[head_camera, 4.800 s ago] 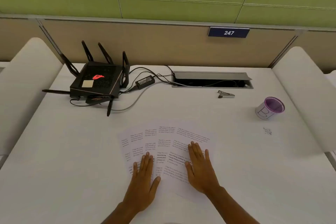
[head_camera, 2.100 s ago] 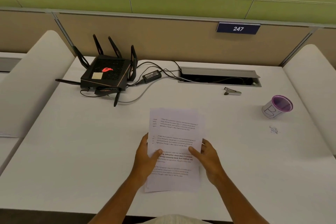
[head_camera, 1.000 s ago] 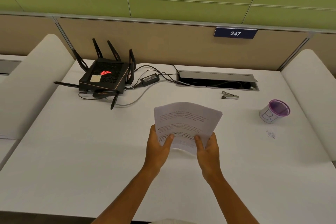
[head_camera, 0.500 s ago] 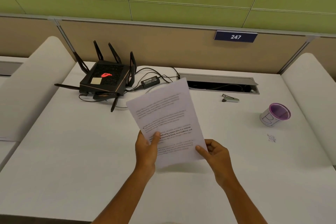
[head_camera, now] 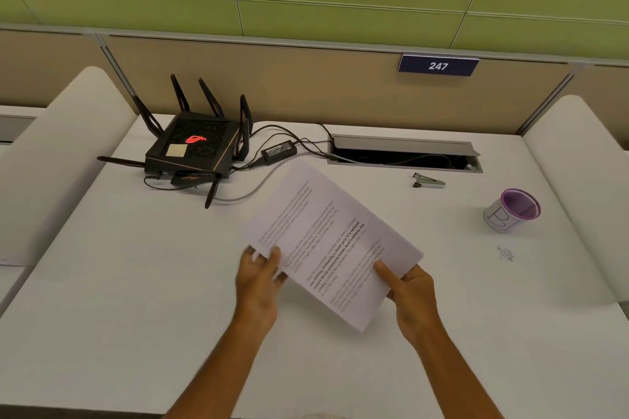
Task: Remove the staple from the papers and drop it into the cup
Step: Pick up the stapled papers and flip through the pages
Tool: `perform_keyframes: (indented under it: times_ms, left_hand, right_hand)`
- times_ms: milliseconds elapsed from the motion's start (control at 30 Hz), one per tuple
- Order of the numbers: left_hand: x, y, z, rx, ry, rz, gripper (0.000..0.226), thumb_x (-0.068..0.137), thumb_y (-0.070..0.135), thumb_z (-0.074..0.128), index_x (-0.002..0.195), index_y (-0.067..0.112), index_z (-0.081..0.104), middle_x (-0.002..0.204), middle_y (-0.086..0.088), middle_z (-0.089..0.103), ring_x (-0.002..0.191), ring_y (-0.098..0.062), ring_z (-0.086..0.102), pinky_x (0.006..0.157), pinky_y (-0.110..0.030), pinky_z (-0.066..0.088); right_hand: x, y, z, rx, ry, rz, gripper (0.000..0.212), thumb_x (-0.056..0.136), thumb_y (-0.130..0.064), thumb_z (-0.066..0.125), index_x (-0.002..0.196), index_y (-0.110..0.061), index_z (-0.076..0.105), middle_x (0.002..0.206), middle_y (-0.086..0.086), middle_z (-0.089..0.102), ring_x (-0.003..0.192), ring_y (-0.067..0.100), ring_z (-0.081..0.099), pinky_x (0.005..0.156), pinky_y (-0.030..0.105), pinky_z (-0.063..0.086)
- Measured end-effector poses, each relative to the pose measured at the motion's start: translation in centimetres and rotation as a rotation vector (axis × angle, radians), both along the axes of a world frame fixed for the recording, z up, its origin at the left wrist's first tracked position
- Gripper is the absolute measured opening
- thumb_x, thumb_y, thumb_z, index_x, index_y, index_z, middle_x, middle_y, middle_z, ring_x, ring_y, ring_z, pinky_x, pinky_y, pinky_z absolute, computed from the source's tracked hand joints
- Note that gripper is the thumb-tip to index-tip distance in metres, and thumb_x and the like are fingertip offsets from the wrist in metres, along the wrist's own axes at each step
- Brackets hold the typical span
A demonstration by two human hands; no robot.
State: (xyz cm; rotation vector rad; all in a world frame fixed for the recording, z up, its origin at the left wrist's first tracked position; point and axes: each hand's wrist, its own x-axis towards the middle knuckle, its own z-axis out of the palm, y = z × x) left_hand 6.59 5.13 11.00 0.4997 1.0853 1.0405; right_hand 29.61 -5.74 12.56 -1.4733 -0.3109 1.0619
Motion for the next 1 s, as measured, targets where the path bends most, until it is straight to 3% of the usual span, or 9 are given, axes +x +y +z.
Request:
perform_keyframes:
  times_ms: [67, 167, 267, 333, 467, 600, 667, 867, 1000]
  left_hand:
    - [-2.4, 1.8, 0.4, 0.005, 0.097, 0.004, 0.044, 0.101, 0.017, 0.069, 0.141, 0.027, 0.057, 0.131, -0.007, 0.074, 0.119, -0.028, 0.073, 0.086, -0.042, 0.066]
    - [-4.4, 3.7, 1.0, 0.101, 0.352, -0.246, 0.051, 0.092, 0.030, 0.078, 0.139, 0.034, 0.058, 0.122, 0.000, 0.078, 0.113, -0.027, 0.075, 0.085, -0.044, 0.066]
    - [-3.7, 4.3, 1.6, 0.209, 0.492, -0.437, 0.049, 0.086, 0.027, 0.085, 0.129, 0.031, 0.063, 0.114, 0.004, 0.080, 0.106, -0.023, 0.078, 0.083, -0.038, 0.068]
    - [-2.9, 4.1, 2.0, 0.271, 0.485, -0.405, 0.040, 0.083, 0.021, 0.089, 0.119, 0.029, 0.071, 0.108, 0.004, 0.081, 0.101, -0.017, 0.079, 0.078, -0.029, 0.067]
    - [-2.1, 3.3, 1.8, 0.348, 0.444, -0.363, 0.025, 0.085, 0.015, 0.087, 0.105, 0.029, 0.080, 0.103, 0.003, 0.082, 0.095, -0.013, 0.077, 0.079, -0.027, 0.064]
    - [-1.4, 1.6, 0.1, 0.273, 0.495, -0.375, 0.020, 0.086, 0.014, 0.086, 0.096, 0.030, 0.080, 0.089, 0.014, 0.083, 0.090, -0.013, 0.077, 0.074, -0.021, 0.063]
    - [-1.1, 1.2, -0.3, 0.239, 0.508, -0.365, 0.018, 0.087, 0.018, 0.086, 0.093, 0.032, 0.078, 0.084, 0.019, 0.082, 0.090, -0.013, 0.078, 0.075, -0.022, 0.064]
    - [-0.9, 1.4, -0.3, 0.221, 0.496, -0.323, 0.015, 0.089, 0.022, 0.084, 0.096, 0.033, 0.076, 0.084, 0.019, 0.082, 0.083, -0.002, 0.078, 0.073, -0.018, 0.063]
    - [-1.2, 1.0, -1.2, 0.148, 0.501, -0.323, 0.023, 0.091, 0.026, 0.082, 0.112, 0.025, 0.074, 0.102, 0.006, 0.079, 0.098, -0.017, 0.075, 0.069, -0.018, 0.062]
  right_hand:
    - [1.8, -0.2, 0.3, -0.034, -0.086, 0.051, 0.028, 0.088, -0.007, 0.078, 0.114, -0.013, 0.073, 0.109, 0.008, 0.080, 0.098, 0.029, 0.078, 0.082, 0.046, 0.063]
    - [3.5, -0.2, 0.9, -0.053, -0.188, 0.112, 0.023, 0.090, -0.010, 0.077, 0.112, -0.011, 0.075, 0.104, 0.005, 0.081, 0.097, 0.031, 0.077, 0.081, 0.043, 0.063]
    - [3.6, 0.2, 1.7, -0.036, -0.274, 0.139, 0.016, 0.093, -0.011, 0.075, 0.107, -0.016, 0.077, 0.099, 0.000, 0.081, 0.093, 0.028, 0.077, 0.080, 0.040, 0.063]
    - [3.3, 0.4, 2.1, 0.004, -0.333, 0.163, 0.016, 0.095, -0.011, 0.073, 0.106, -0.021, 0.080, 0.101, -0.002, 0.081, 0.095, 0.024, 0.076, 0.083, 0.039, 0.061]
    - [2.5, 0.1, 1.7, 0.049, -0.380, 0.133, 0.018, 0.095, -0.012, 0.073, 0.106, -0.024, 0.080, 0.102, -0.006, 0.080, 0.098, 0.017, 0.073, 0.084, 0.032, 0.059]
    - [1.4, -0.2, -1.0, -0.046, -0.309, 0.079, 0.019, 0.091, -0.013, 0.077, 0.101, -0.028, 0.075, 0.093, -0.010, 0.080, 0.097, 0.015, 0.075, 0.073, 0.019, 0.060]
    - [1.1, -0.1, -1.8, -0.085, -0.284, 0.046, 0.019, 0.091, -0.014, 0.077, 0.105, -0.027, 0.073, 0.099, -0.008, 0.079, 0.100, 0.016, 0.074, 0.072, 0.018, 0.059]
    - [1.6, 0.4, -2.2, -0.090, -0.282, 0.026, 0.023, 0.092, -0.020, 0.077, 0.115, -0.018, 0.074, 0.103, 0.000, 0.079, 0.096, 0.018, 0.074, 0.083, 0.032, 0.061]
    - [1.5, 0.0, -3.6, -0.160, -0.298, 0.118, 0.021, 0.093, -0.020, 0.076, 0.114, -0.023, 0.072, 0.104, -0.005, 0.077, 0.100, 0.018, 0.073, 0.073, 0.020, 0.058]
